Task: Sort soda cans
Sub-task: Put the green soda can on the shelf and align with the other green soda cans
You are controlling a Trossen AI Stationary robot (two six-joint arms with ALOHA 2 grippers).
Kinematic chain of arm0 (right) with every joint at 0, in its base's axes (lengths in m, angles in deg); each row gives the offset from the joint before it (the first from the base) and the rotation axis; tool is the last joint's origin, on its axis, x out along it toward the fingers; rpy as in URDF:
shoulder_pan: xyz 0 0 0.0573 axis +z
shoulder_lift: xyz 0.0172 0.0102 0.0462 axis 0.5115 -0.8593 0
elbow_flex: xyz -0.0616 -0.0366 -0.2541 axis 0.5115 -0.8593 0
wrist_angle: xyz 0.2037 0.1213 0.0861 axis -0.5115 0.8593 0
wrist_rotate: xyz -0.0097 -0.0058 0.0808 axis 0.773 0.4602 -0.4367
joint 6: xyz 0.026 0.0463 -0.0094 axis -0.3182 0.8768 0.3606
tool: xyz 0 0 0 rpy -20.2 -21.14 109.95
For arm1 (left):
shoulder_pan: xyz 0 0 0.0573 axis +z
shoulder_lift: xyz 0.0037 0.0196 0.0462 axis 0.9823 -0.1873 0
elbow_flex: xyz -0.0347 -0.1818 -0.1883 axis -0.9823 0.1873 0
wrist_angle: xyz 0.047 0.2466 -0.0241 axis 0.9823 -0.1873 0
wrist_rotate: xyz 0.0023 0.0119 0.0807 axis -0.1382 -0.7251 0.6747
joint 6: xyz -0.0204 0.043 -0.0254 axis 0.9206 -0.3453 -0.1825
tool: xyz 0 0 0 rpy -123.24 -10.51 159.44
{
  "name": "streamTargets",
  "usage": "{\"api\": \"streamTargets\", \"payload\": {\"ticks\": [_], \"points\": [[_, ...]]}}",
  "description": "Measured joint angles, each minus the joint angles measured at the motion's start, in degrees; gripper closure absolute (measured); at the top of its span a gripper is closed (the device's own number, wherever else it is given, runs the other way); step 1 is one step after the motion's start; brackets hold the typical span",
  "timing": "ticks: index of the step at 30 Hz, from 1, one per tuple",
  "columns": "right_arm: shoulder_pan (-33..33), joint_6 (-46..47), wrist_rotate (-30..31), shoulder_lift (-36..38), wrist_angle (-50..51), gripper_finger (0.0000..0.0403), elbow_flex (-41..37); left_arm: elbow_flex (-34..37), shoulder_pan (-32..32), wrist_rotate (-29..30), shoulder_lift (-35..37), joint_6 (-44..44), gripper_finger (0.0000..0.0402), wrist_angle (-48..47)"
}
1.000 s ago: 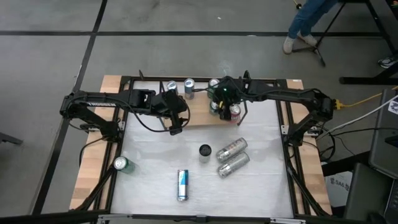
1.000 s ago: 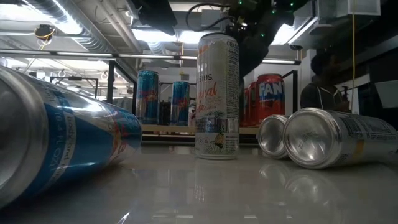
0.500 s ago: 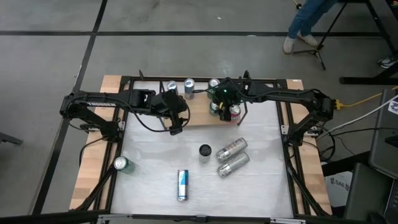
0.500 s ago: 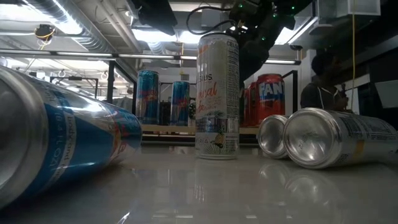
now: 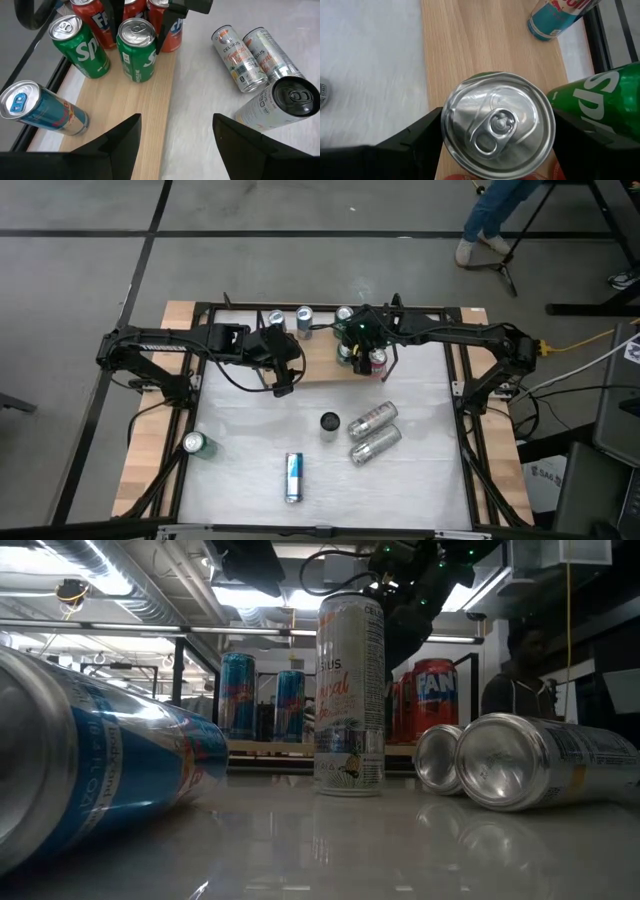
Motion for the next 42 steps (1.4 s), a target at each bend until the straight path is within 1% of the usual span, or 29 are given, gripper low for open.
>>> {"api": "streamTargets", "payload": {"ticks": [20,22,28,31,34,40,42], "points": [[0.0,0.0,0.2,0.0,0.1,0.0105,0.0,0.0,0.0,0.0,0.0,0.0,0.0163,0.0],[0.0,0.0,0.2,0.0,0.1,0.0096,0.0,0.0,0.0,0.0,0.0,0.0,0.0163,0.0],[0.0,0.0,0.5,0.0,0.1,0.0043,-0.2,0.0,0.0,0.0,0.0,0.0,0.0163,0.0],[0.0,0.0,0.5,0.0,-0.2,0.0026,-0.2,0.0,0.0,0.0,0.0,0.0,0.0163,0.0],[0.0,-0.1,0.8,0.0,-0.2,0.0018,-0.2,0.0,0.0,0.0,0.0,0.0,0.0163,0.0],[0.0,-0.1,3.8,0.0,-0.3,0.0016,0.6,0.0,0.0,0.0,0.0,0.0,0.0163,0.0],[0.0,-0.1,3.9,0.0,-0.3,0.0016,1.3,0.0,0.0,0.0,0.0,0.1,0.0163,0.0]]}}
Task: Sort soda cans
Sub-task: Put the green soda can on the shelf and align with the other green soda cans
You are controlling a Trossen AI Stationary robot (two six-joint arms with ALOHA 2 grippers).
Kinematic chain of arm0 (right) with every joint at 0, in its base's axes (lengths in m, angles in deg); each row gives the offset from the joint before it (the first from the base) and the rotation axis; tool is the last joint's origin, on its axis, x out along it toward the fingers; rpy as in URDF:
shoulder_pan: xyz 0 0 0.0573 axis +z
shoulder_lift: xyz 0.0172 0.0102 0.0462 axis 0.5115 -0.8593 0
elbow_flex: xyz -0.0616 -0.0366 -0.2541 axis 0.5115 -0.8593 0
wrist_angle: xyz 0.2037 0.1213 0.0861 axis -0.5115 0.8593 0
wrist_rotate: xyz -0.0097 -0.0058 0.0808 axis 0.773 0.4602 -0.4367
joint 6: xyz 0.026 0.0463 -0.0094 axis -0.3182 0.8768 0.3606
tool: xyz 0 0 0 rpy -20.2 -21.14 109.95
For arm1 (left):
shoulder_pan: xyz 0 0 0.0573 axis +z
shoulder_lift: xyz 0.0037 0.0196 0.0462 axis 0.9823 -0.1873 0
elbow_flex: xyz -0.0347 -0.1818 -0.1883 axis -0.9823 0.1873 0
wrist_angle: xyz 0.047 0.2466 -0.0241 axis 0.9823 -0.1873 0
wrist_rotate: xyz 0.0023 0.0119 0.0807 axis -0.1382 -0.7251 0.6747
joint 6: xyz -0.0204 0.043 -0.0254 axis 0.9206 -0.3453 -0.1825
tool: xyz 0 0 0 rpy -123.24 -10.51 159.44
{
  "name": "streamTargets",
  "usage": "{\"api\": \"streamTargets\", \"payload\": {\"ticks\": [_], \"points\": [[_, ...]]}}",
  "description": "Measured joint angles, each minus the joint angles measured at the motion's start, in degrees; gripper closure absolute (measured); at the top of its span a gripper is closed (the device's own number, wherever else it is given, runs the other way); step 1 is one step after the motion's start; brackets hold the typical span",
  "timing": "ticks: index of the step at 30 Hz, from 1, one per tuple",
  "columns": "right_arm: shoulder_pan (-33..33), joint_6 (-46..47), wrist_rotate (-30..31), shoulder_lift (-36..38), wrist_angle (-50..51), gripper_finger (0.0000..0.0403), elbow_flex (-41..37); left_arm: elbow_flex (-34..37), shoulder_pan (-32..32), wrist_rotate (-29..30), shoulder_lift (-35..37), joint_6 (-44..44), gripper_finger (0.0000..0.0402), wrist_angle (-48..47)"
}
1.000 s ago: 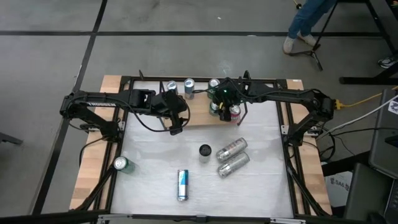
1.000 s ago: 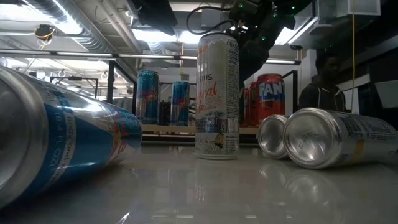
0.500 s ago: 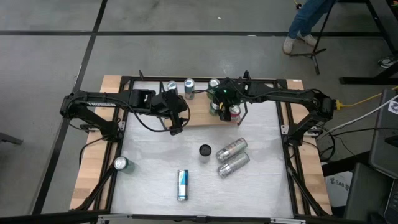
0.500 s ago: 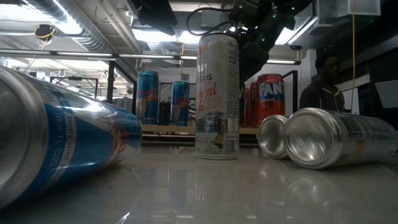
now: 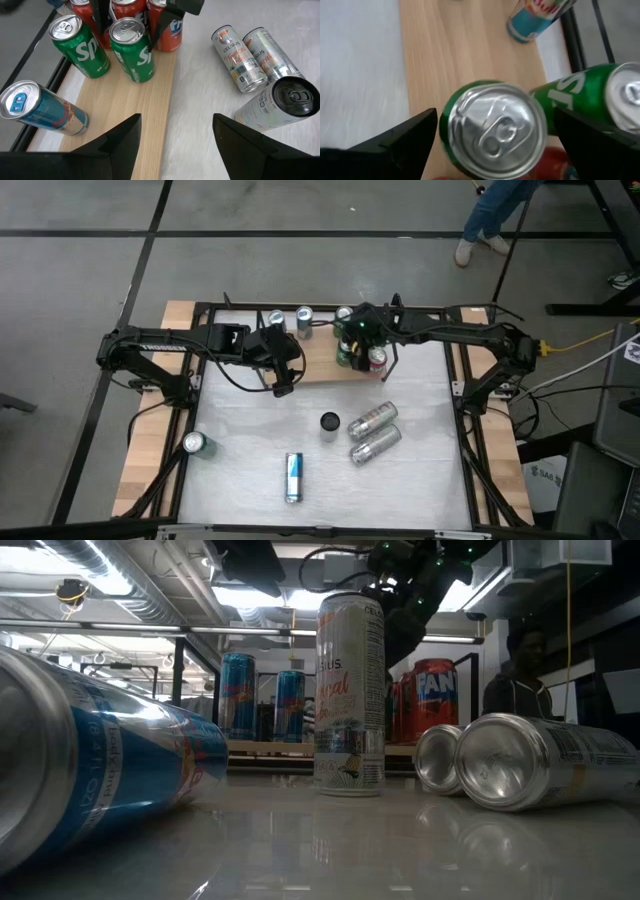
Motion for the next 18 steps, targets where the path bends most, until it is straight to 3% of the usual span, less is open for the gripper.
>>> {"api": "streamTargets", "payload": {"ticks": [12,18], "points": [[0.1,0.5,0.0,0.0,10.0,0.0015,6.5,0.0,0.0,0.0,0.0,0.2,0.0163,0.0],[0.1,5.7,-2.0,0.0,10.9,0.0015,9.4,0.0,0.0,0.0,0.0,0.2,0.0163,0.0]]}}
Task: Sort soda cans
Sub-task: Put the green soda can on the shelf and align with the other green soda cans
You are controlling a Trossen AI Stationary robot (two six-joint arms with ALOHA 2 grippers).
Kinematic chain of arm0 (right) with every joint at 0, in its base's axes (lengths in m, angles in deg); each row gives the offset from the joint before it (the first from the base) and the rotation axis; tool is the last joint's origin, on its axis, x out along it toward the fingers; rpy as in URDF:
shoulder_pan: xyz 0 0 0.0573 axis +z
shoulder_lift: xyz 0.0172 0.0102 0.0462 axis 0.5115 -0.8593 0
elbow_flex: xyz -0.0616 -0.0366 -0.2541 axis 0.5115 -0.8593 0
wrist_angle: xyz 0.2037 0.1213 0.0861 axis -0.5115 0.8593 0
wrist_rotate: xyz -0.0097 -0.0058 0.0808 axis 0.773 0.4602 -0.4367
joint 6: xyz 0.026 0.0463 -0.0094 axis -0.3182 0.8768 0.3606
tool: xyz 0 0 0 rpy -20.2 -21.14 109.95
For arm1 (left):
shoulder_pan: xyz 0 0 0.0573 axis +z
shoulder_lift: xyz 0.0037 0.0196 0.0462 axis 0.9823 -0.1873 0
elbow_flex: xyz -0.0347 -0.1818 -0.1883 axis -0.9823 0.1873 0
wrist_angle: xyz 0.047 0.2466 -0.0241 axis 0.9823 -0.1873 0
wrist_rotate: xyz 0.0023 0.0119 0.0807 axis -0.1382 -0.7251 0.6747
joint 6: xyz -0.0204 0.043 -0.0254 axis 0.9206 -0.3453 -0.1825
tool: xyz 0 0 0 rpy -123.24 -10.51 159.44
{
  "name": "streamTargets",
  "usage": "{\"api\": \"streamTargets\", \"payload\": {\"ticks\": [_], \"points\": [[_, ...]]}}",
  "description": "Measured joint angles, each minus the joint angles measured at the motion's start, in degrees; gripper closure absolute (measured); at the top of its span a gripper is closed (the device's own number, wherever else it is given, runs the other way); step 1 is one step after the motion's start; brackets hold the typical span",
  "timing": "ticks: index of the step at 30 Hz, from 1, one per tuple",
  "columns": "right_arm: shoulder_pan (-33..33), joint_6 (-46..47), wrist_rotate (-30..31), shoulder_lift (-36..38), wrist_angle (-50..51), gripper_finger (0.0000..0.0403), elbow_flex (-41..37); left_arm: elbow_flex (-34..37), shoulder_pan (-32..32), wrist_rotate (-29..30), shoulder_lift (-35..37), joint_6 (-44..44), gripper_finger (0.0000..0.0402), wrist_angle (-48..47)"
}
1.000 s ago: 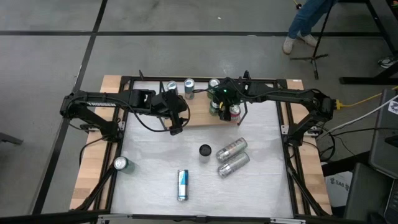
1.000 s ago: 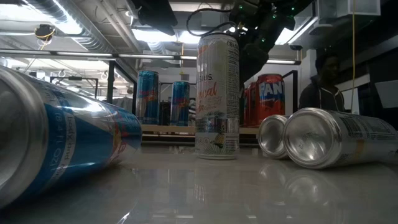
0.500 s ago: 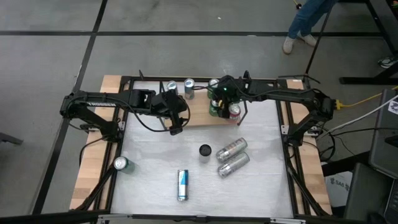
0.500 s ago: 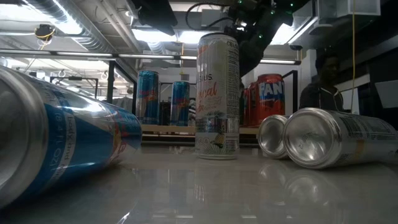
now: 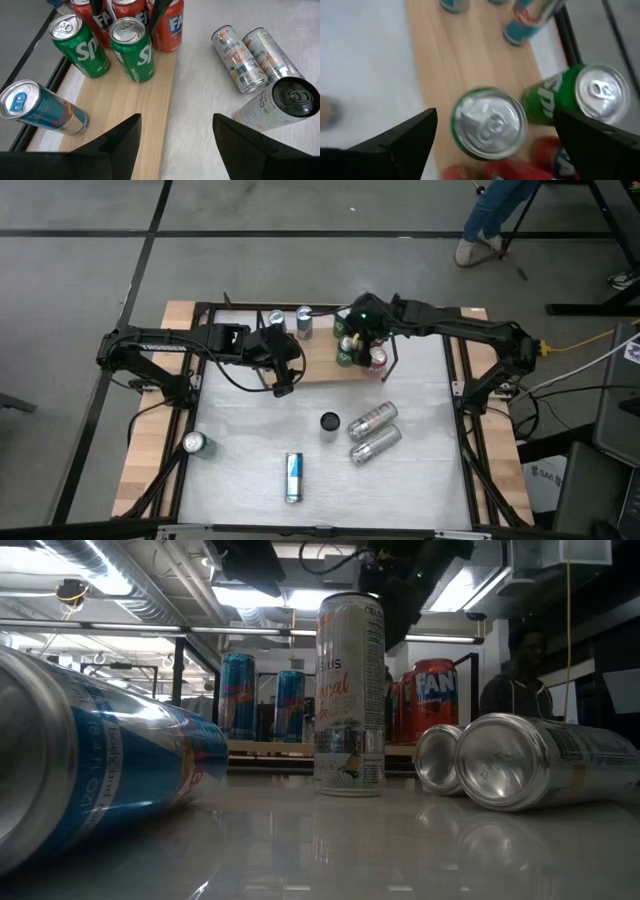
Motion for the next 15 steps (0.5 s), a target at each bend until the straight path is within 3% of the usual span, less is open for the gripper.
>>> {"api": "streamTargets", "payload": {"ticks": [6,11,15], "points": [[1.8,0.9,-2.8,0.0,-0.4,0.0015,3.4,0.0,0.0,0.0,0.0,0.0,0.0163,0.0],[7.1,1.6,-2.8,0.0,-1.0,0.0015,4.1,0.0,0.0,0.0,0.0,0.0,0.0163,0.0],[11.6,7.2,-1.8,0.0,-0.1,0.0015,4.1,0.0,0.0,0.0,0.0,0.0,0.0163,0.0]]}}
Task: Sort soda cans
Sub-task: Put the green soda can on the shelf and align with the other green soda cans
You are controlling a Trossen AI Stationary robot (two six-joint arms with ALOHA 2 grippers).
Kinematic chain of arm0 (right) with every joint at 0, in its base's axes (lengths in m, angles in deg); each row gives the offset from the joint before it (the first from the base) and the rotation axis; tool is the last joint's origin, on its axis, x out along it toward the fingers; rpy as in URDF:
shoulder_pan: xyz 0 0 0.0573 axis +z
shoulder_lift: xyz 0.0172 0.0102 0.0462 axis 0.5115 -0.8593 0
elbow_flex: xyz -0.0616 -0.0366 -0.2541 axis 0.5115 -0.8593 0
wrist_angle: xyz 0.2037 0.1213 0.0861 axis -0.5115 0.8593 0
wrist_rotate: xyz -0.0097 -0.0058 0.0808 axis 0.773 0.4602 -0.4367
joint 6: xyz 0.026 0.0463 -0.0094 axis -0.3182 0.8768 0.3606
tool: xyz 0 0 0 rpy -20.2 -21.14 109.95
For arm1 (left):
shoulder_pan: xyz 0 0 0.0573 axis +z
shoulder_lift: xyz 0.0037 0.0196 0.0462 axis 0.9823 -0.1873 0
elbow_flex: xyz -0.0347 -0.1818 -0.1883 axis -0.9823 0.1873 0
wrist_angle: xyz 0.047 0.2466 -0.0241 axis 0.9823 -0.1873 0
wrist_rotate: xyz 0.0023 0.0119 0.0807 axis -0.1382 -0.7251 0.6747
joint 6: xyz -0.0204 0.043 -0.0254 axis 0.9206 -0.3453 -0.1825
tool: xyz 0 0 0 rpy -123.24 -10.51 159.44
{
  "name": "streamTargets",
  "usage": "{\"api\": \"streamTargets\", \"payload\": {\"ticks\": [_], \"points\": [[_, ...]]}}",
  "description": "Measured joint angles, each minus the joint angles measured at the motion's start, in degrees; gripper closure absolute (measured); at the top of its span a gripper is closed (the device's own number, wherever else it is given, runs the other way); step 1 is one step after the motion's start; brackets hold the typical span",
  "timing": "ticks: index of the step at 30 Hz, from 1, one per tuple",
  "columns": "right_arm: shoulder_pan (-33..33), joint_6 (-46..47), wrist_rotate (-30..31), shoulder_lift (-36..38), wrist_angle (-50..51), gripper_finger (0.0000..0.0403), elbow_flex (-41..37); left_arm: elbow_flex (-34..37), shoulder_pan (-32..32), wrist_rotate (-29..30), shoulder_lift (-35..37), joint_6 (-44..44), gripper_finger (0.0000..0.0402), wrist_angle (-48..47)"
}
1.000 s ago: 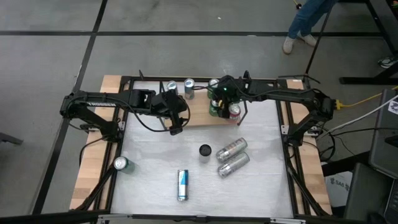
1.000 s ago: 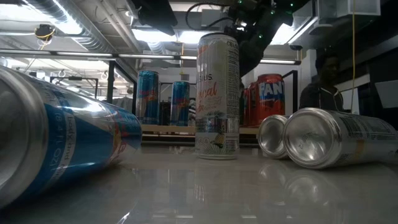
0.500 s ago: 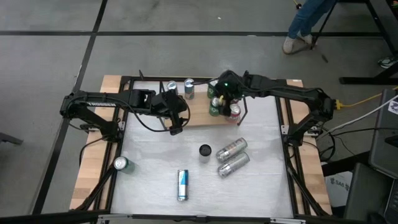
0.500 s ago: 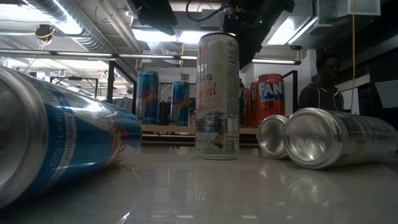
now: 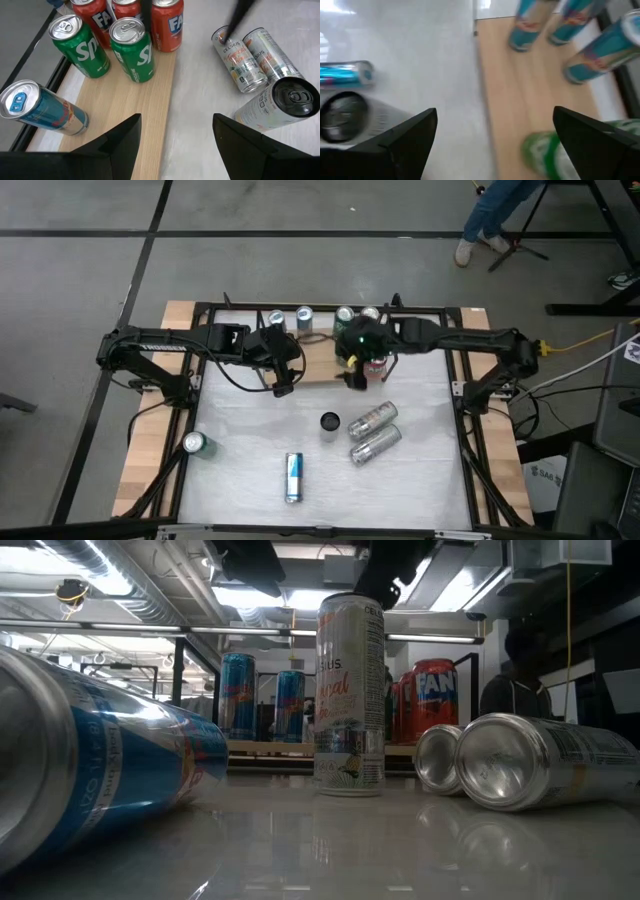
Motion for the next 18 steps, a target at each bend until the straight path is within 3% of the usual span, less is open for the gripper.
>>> {"api": "streamTargets", "payload": {"ticks": [6,18], "points": [[3.9,4.1,1.4,0.0,1.1,0.0015,-0.8,0.0,0.0,0.0,0.0,0.0,0.0163,0.0],[4.8,6.5,1.8,-0.1,-6.0,0.0015,-11.8,0.0,0.0,0.0,0.0,0.0,0.0163,0.0]]}}
